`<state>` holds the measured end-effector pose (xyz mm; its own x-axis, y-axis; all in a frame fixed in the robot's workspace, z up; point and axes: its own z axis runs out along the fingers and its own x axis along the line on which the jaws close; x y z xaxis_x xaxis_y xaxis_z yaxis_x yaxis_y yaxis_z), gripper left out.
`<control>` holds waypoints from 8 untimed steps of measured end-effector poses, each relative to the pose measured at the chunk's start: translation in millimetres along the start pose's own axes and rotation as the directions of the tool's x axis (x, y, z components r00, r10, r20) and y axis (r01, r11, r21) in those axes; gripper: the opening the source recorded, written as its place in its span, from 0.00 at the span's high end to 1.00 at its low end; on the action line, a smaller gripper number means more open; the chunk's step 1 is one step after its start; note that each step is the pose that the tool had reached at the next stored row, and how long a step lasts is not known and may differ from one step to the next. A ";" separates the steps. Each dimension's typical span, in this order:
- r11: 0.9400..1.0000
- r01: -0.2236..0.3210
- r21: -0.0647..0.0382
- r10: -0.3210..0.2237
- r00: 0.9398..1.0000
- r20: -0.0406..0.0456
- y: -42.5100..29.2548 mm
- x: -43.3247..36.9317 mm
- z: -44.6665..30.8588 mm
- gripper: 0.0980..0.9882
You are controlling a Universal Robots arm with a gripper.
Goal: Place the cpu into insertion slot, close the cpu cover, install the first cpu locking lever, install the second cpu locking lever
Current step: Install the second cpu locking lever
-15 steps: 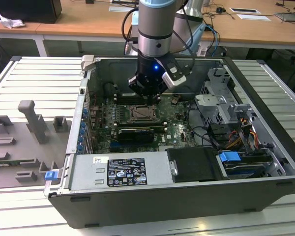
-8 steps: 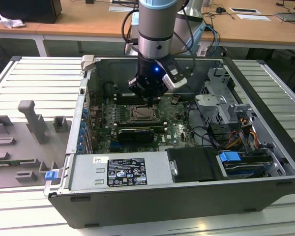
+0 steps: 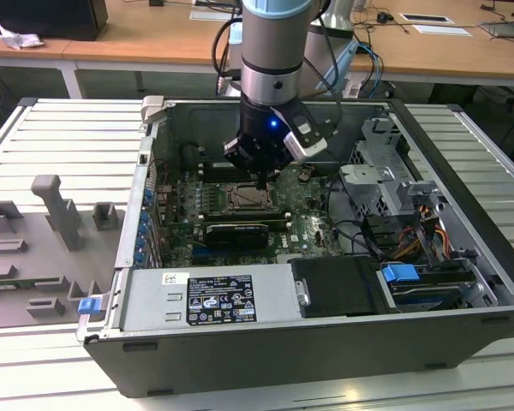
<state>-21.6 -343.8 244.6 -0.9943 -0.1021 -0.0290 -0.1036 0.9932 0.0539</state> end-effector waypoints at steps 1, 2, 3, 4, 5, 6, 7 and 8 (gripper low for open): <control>1.000 0.000 0.000 0.000 1.000 0.000 -0.8 0.1 0.0 0.99; 1.000 0.000 0.000 0.000 1.000 0.000 -1.3 0.1 -0.1 0.99; 1.000 0.000 0.000 0.000 1.000 0.000 -1.7 0.2 -0.1 0.99; 1.000 0.000 0.000 0.000 1.000 0.000 -2.5 0.3 -0.1 0.99; 1.000 0.000 0.000 0.000 1.000 0.000 -3.0 0.3 -0.2 0.99; 1.000 0.000 0.000 0.000 1.000 0.000 -3.4 0.3 -0.2 0.99; 1.000 0.000 0.000 0.000 1.000 0.000 -3.8 0.4 -0.2 0.99; 1.000 0.000 0.000 0.000 1.000 0.000 -4.2 0.4 -0.2 0.99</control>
<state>-21.6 -348.0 244.6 -0.9944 -0.1021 -0.0291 -0.1035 0.9932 0.0536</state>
